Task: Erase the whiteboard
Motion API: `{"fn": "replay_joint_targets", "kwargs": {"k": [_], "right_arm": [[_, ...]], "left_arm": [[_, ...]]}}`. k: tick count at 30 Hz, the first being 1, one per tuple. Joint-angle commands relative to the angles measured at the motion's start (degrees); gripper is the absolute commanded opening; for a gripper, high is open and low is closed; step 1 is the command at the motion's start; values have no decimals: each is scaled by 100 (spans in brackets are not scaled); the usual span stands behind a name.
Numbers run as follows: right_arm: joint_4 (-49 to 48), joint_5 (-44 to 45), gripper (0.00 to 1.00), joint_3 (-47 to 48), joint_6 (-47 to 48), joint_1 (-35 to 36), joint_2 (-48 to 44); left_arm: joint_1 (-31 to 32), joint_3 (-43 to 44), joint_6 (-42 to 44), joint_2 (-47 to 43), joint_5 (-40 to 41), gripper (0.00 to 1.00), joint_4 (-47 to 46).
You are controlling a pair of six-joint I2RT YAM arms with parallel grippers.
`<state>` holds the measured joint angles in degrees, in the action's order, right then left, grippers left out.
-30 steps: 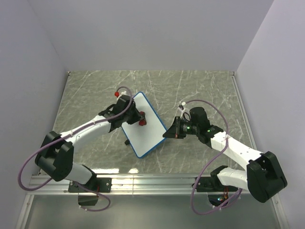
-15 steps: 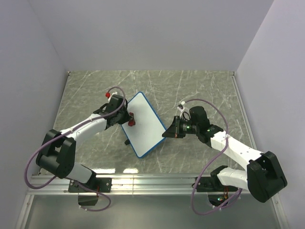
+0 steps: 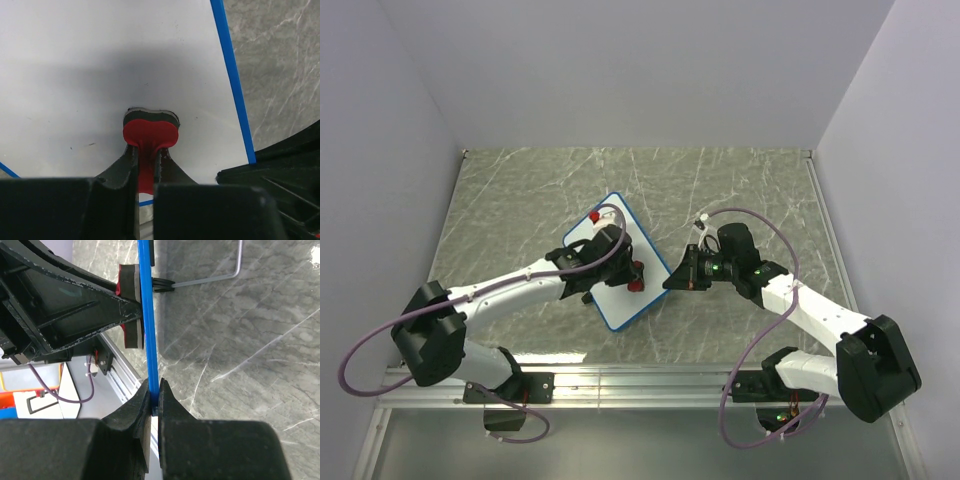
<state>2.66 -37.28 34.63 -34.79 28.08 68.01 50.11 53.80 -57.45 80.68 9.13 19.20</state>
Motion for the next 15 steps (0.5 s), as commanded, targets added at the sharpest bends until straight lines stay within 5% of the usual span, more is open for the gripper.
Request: {"fn": "replay_joint_targets", "kwargs": {"k": [1, 8, 15], "right_arm": [[-195, 335, 0, 167, 112, 128, 204], [-230, 326, 0, 105, 60, 128, 125], [-213, 344, 0, 44, 33, 128, -50]], "left_arm": [[263, -387, -425, 308, -685, 0, 311], [-246, -1177, -162, 141, -649, 0, 224], [-1651, -1302, 453, -246, -763, 0, 504]]}}
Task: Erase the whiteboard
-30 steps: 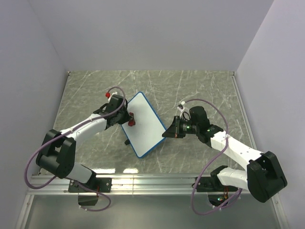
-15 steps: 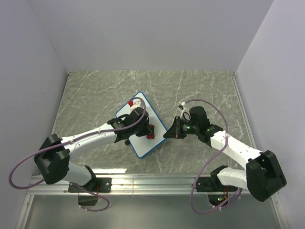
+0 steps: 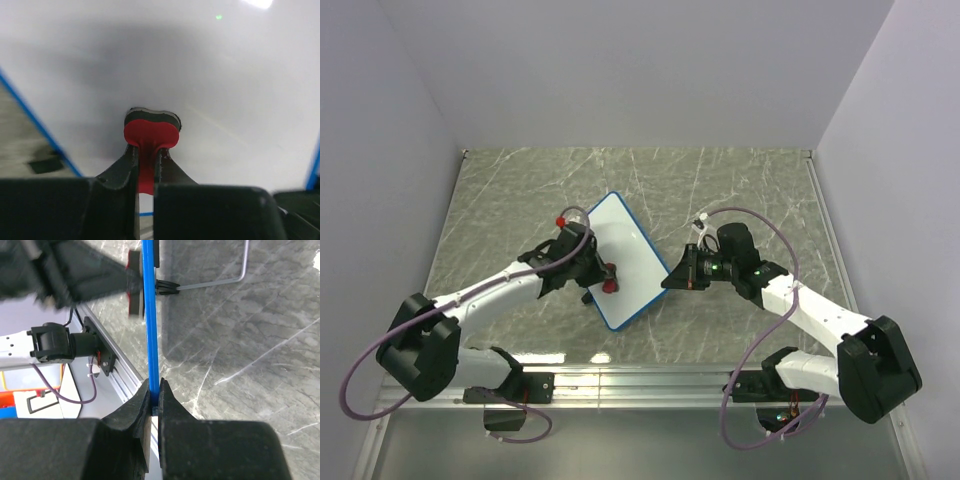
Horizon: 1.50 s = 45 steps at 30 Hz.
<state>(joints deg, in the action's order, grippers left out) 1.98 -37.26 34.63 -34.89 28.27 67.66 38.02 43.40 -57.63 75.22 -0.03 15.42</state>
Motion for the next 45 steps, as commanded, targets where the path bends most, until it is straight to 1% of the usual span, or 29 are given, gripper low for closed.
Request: {"fn": "replay_joint_targets", "kwargs": {"k": [1, 2, 3, 6, 11, 18, 21, 27, 34, 40, 45], "right_arm": [[-145, 342, 0, 44, 35, 108, -25], [-136, 342, 0, 44, 35, 117, -51], [-128, 342, 0, 44, 35, 100, -68], [-92, 342, 0, 87, 27, 108, -130], [92, 298, 0, 342, -26, 100, -226], [233, 280, 0, 1045, -263, 135, -376], [215, 272, 0, 1300, -342, 187, -359], [154, 341, 0, 1573, -369, 406, -148], [-22, 447, 0, 1503, -360, 697, 169], [-136, 518, 0, 1274, -351, 741, 187], [4, 693, 0, 1607, -387, 741, -147]], "left_arm": [[-558, -183, 602, 309, 161, 0, 936], [-750, -130, 656, 309, 161, 0, 980], [-813, -69, 708, 292, 179, 0, 1094], [-875, 326, 840, 204, 275, 0, 1331], [-919, 1336, 911, -77, 390, 0, 1806], [-1130, 2830, 1051, -174, 653, 0, 2597], [-1279, 3034, 1069, -262, 689, 0, 2773], [-1464, 2693, 929, -534, 698, 0, 2826], [-1499, 2349, 858, -956, 864, 0, 3010], [-1543, 2191, 814, -1273, 926, 0, 3186], [-1552, 2112, 797, -1475, 1023, 0, 3353]]}}
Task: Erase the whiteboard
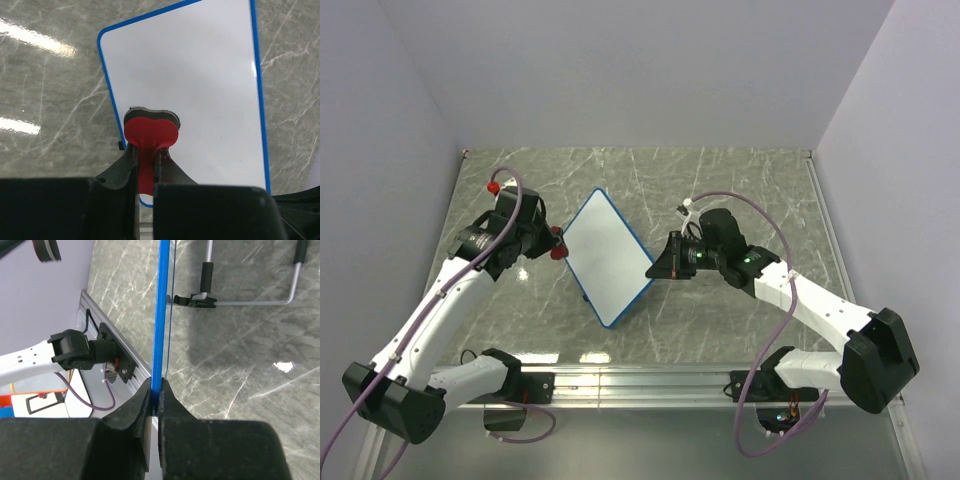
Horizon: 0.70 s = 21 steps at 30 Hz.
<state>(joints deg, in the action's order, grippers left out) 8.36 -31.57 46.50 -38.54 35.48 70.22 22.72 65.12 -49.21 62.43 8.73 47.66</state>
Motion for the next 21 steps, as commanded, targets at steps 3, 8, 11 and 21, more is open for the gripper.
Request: {"fn": "replay_joint_targets", "kwargs": {"k": [3, 8, 11, 21], "right_arm": [[-371, 283, 0, 833, -4, 20, -561], [-142, 503, 0, 1159, 75, 20, -544], [-133, 591, 0, 1107, 93, 2, -413], [-265, 758, 0, 808, 84, 11, 9]], "left_arm": [[-22, -122, -62, -258, 129, 0, 147], [-22, -123, -132, -249, 85, 0, 173], [-22, -44, -124, -276, 76, 0, 200], [-22, 194, -71, -284, 173, 0, 507]]}}
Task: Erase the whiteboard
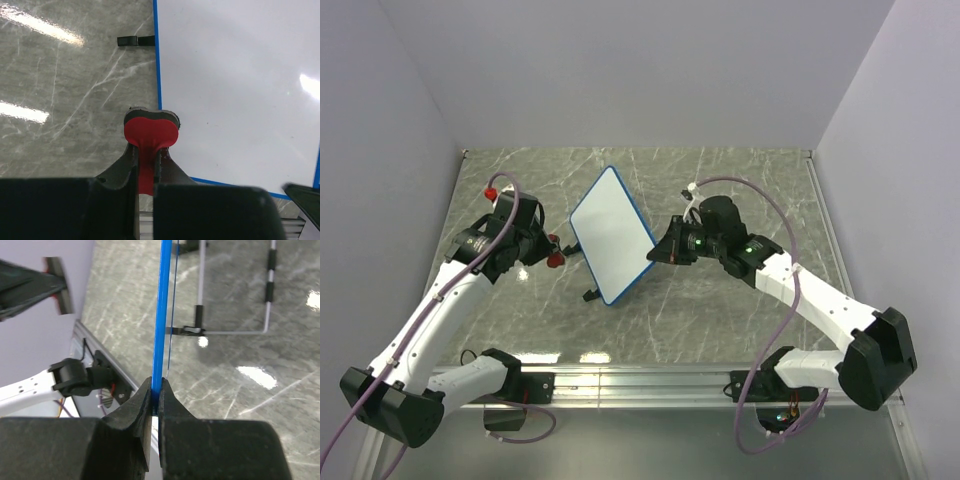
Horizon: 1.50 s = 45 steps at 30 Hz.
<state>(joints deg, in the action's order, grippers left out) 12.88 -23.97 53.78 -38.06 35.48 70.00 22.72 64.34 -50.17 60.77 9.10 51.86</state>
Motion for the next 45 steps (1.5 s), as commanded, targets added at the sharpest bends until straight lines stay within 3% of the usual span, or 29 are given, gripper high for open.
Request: {"fn": "replay_joint_targets", "kwargs": {"k": [1, 17, 18, 19, 23, 24, 27, 31, 36, 37, 41, 45], "right_arm": [[-752, -38, 0, 71, 18, 2, 75], [-1112, -257, 0, -341, -140, 20, 348], [-1104, -266, 4, -350, -157, 11, 357], [-1104, -266, 18, -368, -140, 20, 357], [-903, -188, 53, -272, -79, 11, 234], [-823, -118, 67, -237, -26, 20, 199], [-481, 14, 84, -35, 114, 20, -20], [3, 269, 88, 308, 282, 2, -459], [600, 542, 89, 458, 475, -6, -1049], [679, 568, 89, 484, 519, -15, -1224], [1083, 682, 90, 441, 651, -59, -1567], [1225, 770, 91, 309, 713, -85, -1814]], "left_arm": [[-22, 281, 42, -118, 136, 0, 105], [-22, 299, 104, -13, 276, 0, 150], [-13, 212, 113, -13, 285, 0, 123], [-22, 150, 113, 13, 337, 0, 88], [-57, -219, 104, 180, 390, 0, -79], [-75, -394, 87, 276, 408, 0, -184], [-154, -755, 69, 452, 487, 0, -377], [-399, -1142, 78, 663, 470, 1, -807], [-725, -1476, 235, 979, 531, 24, -1230], [-760, -1494, 253, 1041, 575, 38, -1265], [-831, -1529, 412, 1323, 593, 75, -1459], [-848, -1512, 377, 1498, 558, 87, -1547]]}}
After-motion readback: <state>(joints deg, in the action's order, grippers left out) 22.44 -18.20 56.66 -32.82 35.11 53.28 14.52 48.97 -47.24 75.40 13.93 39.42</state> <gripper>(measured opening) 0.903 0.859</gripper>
